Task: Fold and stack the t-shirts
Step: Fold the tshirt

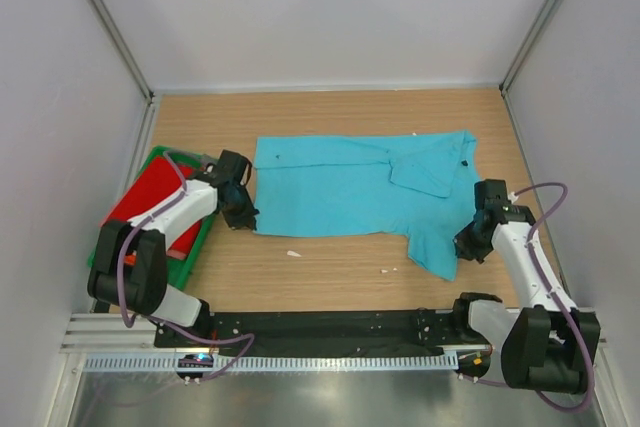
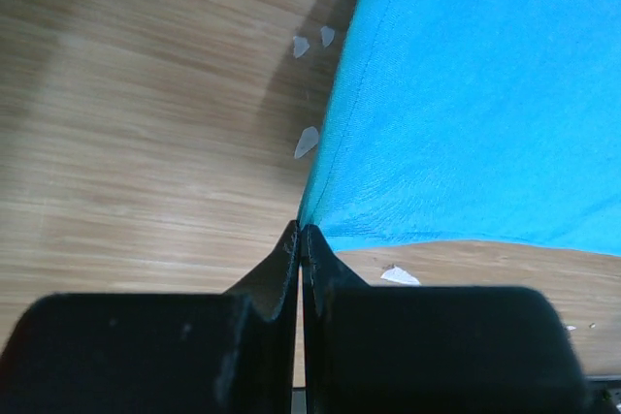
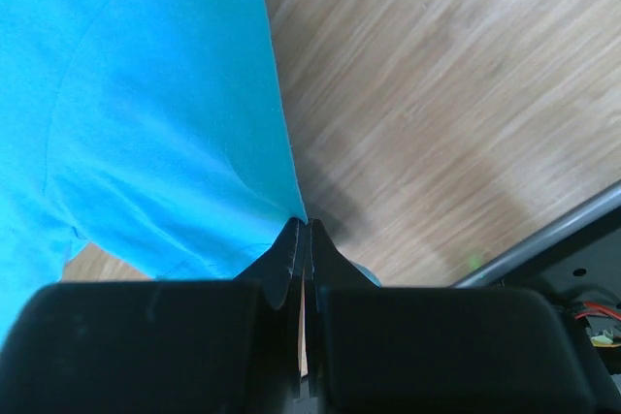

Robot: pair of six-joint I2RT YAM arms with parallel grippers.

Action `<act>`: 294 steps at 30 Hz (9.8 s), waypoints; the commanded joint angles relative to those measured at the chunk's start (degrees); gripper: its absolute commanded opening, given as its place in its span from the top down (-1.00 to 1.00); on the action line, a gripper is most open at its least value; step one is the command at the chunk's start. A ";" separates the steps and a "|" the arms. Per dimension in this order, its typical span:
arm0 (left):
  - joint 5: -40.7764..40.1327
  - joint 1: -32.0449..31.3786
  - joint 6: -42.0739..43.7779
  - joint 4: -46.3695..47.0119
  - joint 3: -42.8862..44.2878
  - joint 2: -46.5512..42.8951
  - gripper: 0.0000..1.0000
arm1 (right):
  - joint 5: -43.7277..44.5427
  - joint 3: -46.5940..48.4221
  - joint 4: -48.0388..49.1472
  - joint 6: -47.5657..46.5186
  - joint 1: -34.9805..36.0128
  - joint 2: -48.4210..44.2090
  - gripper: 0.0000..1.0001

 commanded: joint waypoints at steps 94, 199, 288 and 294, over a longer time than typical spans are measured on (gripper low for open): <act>-8.95 2.69 14.47 -17.07 51.08 28.42 0.16 | 1.36 73.10 -1.41 -21.32 -0.17 59.95 -0.09; 0.02 -0.04 20.89 -7.75 27.86 29.72 0.41 | 1.80 26.42 24.34 -12.71 -12.98 44.64 0.31; 11.54 -0.13 24.50 -7.84 25.83 20.14 0.29 | 14.73 21.50 41.30 -2.34 27.09 37.78 0.97; 9.25 -0.21 24.67 -7.49 27.77 24.45 0.33 | 14.90 22.55 42.18 -3.92 27.09 40.33 0.97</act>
